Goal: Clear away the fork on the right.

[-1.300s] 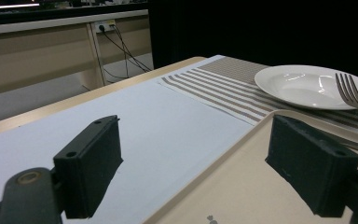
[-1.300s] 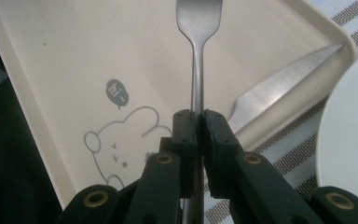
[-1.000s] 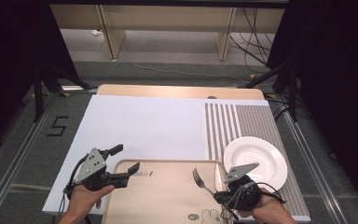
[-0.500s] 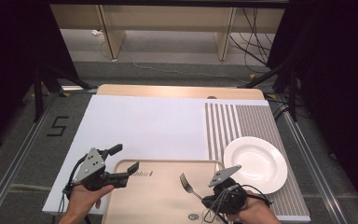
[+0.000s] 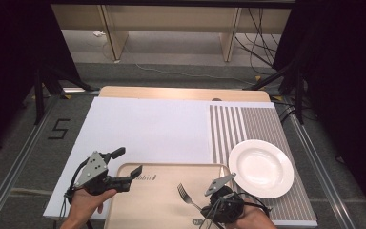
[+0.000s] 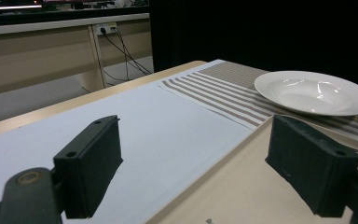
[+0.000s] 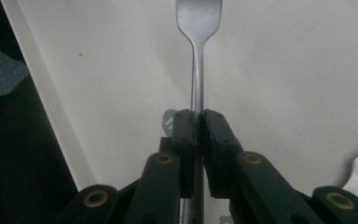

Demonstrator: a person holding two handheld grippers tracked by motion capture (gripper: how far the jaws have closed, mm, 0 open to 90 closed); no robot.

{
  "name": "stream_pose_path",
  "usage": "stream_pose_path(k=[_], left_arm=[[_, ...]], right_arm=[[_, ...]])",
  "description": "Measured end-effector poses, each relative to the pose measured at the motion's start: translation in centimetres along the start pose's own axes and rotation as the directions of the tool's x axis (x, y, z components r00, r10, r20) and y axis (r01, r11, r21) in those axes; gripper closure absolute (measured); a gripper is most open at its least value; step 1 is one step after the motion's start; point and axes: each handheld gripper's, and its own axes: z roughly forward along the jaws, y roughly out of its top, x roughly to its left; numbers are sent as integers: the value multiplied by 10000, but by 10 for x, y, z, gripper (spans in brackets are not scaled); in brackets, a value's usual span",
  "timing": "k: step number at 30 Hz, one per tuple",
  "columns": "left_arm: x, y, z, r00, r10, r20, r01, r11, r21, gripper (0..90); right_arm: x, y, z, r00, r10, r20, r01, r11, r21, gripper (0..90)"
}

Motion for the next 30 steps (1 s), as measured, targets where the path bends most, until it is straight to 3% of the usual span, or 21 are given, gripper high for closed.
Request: stream_pose_path(k=[30], left_arm=[[-1,0,0,10000,39,-52,-39,9999,121,169]], right_arm=[[7,1,25,9997,33,260,-61,9943,1068,842]])
